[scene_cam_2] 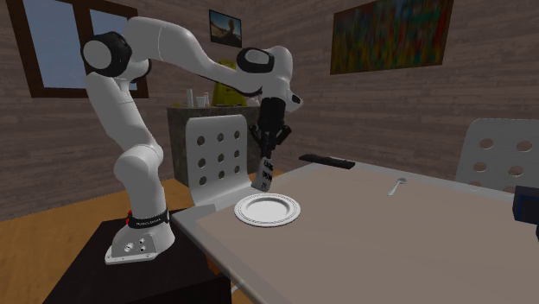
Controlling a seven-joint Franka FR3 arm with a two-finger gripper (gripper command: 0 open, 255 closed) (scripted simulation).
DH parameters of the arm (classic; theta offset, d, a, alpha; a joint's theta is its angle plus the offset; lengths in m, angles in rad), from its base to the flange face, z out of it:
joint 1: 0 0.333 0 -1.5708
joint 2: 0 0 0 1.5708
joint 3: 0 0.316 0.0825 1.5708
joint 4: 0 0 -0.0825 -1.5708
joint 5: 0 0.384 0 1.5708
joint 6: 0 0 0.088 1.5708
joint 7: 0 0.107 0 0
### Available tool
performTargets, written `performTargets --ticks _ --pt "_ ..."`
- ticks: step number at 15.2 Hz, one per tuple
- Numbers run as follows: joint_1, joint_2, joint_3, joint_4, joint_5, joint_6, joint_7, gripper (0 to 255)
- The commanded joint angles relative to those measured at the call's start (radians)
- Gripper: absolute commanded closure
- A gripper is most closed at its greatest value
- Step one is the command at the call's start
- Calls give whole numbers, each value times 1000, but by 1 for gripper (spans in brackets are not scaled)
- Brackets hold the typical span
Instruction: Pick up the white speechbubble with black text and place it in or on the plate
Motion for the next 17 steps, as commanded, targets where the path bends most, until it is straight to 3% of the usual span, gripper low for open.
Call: performTargets --ticks 1,14,17 --pt "-1 3 -3 -23 -2 25 10 255" --pt "-7 39 -21 -155 -18 180 76 255" --pt "-7 39 -21 -155 -18 180 76 255"
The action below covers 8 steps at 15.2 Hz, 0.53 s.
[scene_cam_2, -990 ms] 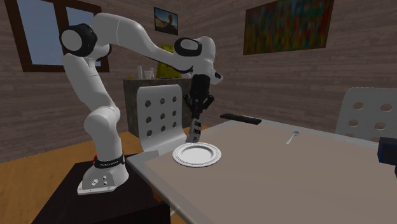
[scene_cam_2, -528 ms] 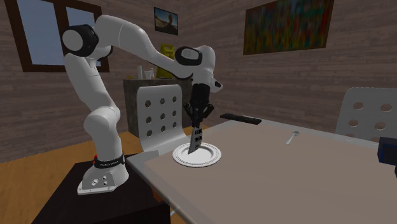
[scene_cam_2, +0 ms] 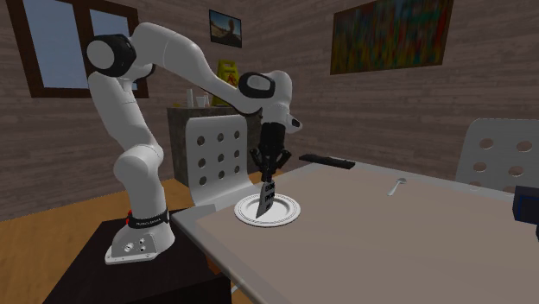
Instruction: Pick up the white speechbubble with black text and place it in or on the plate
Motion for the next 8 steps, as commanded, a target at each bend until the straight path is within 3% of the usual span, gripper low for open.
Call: performTargets --ticks 1,4,5,8 --pt "2 5 1 -6 3 3 1 255" --pt "2 5 0 -6 3 3 1 255" --pt "2 5 0 -7 3 3 2 0" --pt "3 5 1 -5 4 0 2 0"
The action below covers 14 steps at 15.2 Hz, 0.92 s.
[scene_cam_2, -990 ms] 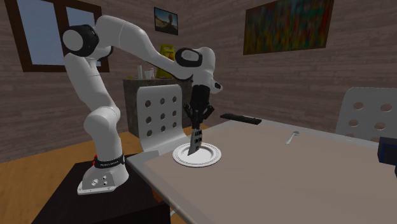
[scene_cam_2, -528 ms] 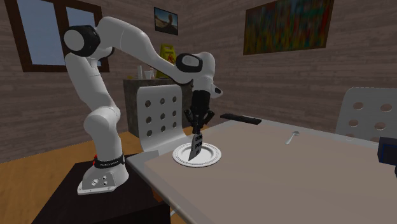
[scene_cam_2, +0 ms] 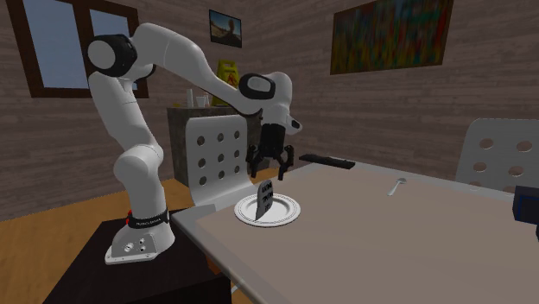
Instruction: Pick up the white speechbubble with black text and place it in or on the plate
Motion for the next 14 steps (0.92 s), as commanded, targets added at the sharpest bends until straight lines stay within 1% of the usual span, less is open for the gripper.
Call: performTargets --ticks 1,2,6,14 --pt "0 0 0 0 0 0 0 0" --pt "-1 0 -1 -2 -1 2 -1 0" --pt "24 0 35 108 32 -118 -11 0" --pt "24 0 35 108 32 -118 -11 0"
